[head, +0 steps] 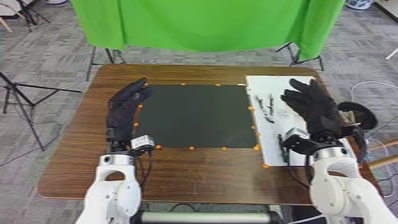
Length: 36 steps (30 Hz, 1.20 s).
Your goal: Arrange flowers
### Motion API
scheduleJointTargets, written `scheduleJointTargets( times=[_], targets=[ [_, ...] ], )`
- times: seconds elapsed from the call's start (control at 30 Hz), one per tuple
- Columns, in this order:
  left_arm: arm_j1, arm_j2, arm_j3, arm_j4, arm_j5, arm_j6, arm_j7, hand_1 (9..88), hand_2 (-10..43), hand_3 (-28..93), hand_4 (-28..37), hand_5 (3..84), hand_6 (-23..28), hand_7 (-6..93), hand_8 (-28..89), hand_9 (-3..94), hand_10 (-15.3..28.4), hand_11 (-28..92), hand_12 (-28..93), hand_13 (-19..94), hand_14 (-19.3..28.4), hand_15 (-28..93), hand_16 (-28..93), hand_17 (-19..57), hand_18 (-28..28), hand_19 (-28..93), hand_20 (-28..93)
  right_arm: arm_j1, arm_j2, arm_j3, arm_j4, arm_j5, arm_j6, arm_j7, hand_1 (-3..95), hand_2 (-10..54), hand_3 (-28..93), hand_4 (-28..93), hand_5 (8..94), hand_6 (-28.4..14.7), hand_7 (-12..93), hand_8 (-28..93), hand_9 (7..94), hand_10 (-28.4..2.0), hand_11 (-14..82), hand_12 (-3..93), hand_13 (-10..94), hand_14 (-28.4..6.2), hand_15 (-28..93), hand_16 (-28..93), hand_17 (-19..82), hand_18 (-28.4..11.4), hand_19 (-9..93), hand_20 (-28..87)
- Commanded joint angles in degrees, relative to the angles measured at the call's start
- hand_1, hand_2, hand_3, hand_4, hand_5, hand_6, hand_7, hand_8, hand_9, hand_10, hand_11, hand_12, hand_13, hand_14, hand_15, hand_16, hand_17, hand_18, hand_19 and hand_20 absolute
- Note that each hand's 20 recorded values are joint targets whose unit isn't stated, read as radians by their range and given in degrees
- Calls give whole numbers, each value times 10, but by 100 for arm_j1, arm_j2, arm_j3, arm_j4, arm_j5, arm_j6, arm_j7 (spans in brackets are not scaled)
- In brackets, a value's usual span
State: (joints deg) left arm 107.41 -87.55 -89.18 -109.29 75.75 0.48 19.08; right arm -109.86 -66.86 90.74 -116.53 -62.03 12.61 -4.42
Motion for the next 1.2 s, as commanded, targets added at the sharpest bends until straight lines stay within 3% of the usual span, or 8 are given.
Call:
scheduleJointTargets(
  times=[0.03,0.27,0.57,0.63,0.67,0.8,0.97,1.2],
  targets=[
    [24,80,44,-60,41,-50,-62,325,-73,648,-176,513,11,164,-59,486,129,244,168,391,170,224,12,65,134,189,170,-152,8,76,-100,-28,27,-61,124,-1,720,-160,505,-15,146,-95,535,-162,69,158,416,-161,129,217,197,-164,92,284],
    [51,106,50,-78,28,-107,-113,326,-74,650,-176,513,12,162,-59,485,129,243,168,389,171,223,12,72,136,206,179,-178,9,119,-130,-112,43,-42,126,-6,722,-160,504,-15,146,-95,533,-161,69,158,415,-161,129,217,199,-163,91,284],
    [117,220,47,-78,-38,-98,26,370,-95,624,-152,500,19,157,-58,409,121,231,173,358,163,199,20,120,191,282,191,-200,31,92,-188,-584,59,216,149,-54,729,-161,497,-14,148,-96,523,-161,68,160,414,-159,129,216,210,-168,112,298],
    [170,340,58,-108,-104,-33,68,395,-95,605,-143,488,17,157,-60,382,114,224,174,352,159,198,20,137,211,309,184,-218,59,82,-251,-799,108,410,156,-77,722,-162,490,-17,147,-96,517,-162,67,160,415,-160,129,216,221,-176,130,308],
    [203,506,92,-130,-181,44,102,407,-95,598,-143,483,16,159,-60,369,111,222,175,351,157,195,20,160,217,305,177,-218,88,59,-294,-932,178,543,158,-89,708,-163,486,-19,146,-94,511,-162,66,161,415,-161,128,216,230,-181,143,314],
    [341,907,-39,-247,-38,41,54,438,-95,576,-136,469,11,166,-64,348,106,218,176,351,154,194,21,195,229,326,185,-399,242,130,-565,-1653,192,1046,160,-95,647,-229,462,-33,122,-81,484,-164,61,168,442,-178,129,208,304,-198,223,371],
    [638,1279,-284,-419,-104,167,5,438,-95,576,-133,466,9,174,-66,358,104,225,178,354,154,202,24,174,213,331,189,-737,538,147,-922,-2799,442,1738,237,-95,465,-281,465,-59,92,-69,493,-179,62,164,549,-177,154,201,376,-195,364,454],
    [1059,1663,-572,-581,0,157,7,431,-95,582,-133,466,8,177,-68,368,105,228,176,359,156,215,23,163,205,315,189,-1238,909,132,-1374,-4434,451,2907,249,-95,633,-270,481,-77,85,-62,537,-193,70,161,661,-159,193,223,423,-183,511,482]
  ],
)
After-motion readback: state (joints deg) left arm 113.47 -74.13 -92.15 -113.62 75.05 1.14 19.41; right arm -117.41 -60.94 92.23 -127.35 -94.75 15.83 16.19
